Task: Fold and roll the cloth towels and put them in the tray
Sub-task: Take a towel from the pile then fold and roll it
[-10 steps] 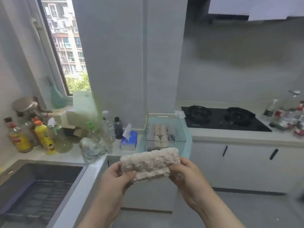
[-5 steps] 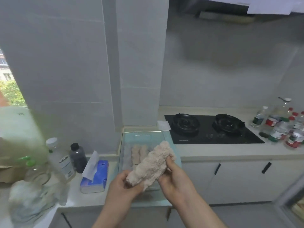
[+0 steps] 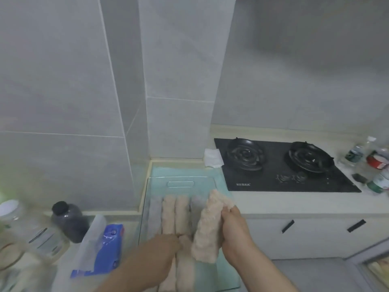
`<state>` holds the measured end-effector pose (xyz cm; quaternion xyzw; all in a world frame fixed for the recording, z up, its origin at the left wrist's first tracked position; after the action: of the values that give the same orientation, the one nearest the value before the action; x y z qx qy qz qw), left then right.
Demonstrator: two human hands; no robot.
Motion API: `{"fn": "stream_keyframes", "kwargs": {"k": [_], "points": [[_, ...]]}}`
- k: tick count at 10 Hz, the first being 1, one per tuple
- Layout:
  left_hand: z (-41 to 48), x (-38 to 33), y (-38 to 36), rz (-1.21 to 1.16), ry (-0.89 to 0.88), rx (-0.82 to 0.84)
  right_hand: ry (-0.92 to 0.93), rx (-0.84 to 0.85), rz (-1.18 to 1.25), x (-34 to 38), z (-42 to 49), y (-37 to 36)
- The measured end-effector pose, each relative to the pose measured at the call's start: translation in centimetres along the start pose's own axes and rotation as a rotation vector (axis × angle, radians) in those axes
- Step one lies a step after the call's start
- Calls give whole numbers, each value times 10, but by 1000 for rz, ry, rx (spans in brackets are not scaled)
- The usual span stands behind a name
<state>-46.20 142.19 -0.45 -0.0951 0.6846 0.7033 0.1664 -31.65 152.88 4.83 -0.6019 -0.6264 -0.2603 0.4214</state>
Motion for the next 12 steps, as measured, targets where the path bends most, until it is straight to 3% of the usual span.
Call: {"fn": "stream_keyframes", "kwargs": {"k": [1,2,3,4,7,9,10,12], "points": [[23,-6,-35,164,-243,294,-142,26,150,-8,14,10],[42,-7,-57,403,-309,518,-300,55,304,-19,23,19],[52,0,-68,491,-213,615,-319,20,316,-30,29,27],[50,6,-69,429,-118,666,-303,-39,197,-41,26,27],[38,17,-67,238,-46,668,-378,-60,-460,-88,46,7],[34,26,-65,149,42,688,-497,-94,-367,-110,59,2],[34,25,-65,115,94,620,-484,-20,-397,-124,64,5],[30,26,-60,221,208,529,-254,-112,-985,-111,69,2]]}}
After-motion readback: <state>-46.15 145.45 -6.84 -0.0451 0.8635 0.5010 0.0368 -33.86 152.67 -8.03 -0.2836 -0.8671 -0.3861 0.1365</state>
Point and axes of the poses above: each hand's wrist, its own z-axis towards the middle knuckle, its own y-axis out of the back of the hand, x = y × z, the point moved 5 cm from there along z, towards the middle knuckle, and after that the axes turned 1 degree about -z, right-handed, at the moved point
